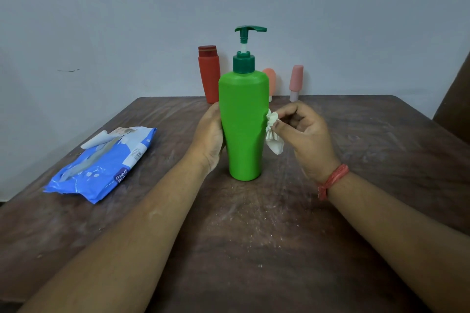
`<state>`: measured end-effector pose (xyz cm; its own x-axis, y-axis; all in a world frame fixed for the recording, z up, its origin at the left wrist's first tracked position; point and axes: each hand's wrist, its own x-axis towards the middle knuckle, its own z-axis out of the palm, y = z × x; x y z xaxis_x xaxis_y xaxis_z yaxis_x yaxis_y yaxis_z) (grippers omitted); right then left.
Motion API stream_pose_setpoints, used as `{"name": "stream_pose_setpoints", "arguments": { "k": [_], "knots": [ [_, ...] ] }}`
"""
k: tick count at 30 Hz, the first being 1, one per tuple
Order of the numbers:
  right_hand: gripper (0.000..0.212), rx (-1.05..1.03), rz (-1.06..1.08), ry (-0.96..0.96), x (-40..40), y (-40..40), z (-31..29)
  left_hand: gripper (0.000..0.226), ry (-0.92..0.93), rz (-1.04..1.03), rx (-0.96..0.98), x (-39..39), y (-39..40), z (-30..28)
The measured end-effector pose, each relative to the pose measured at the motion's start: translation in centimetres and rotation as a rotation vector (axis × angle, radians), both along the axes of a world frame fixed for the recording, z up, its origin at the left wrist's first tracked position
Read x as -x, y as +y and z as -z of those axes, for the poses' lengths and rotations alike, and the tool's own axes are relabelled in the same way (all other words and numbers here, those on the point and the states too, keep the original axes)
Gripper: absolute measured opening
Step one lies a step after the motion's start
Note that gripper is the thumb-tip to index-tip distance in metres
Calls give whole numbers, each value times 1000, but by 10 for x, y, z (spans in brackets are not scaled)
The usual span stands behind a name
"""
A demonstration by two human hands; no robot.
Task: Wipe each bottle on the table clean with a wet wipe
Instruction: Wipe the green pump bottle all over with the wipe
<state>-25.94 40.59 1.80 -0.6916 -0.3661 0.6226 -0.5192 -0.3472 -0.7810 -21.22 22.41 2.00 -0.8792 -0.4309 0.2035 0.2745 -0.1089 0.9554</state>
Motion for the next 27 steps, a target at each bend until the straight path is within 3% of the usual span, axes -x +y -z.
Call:
{"name": "stream_pose_setpoints", "arguments": {
  "k": [8,13,16,20,27],
  "knots": [
    [21,-92,163,-2,24,19,8,33,-95,-335,35,-30,4,20],
    [7,-318,340,129,47,29,16,18,-85,-527,241,-69,23,20],
    [8,-461,456,346,51,34,17,28,-176,-551,367,-82,44,24],
    [11,-611,508,505,51,44,14,59,-385,-484,555,-81,74,34],
    [8,-672,527,535,53,55,6,61,-422,-548,693,-59,85,26]
  ]
}}
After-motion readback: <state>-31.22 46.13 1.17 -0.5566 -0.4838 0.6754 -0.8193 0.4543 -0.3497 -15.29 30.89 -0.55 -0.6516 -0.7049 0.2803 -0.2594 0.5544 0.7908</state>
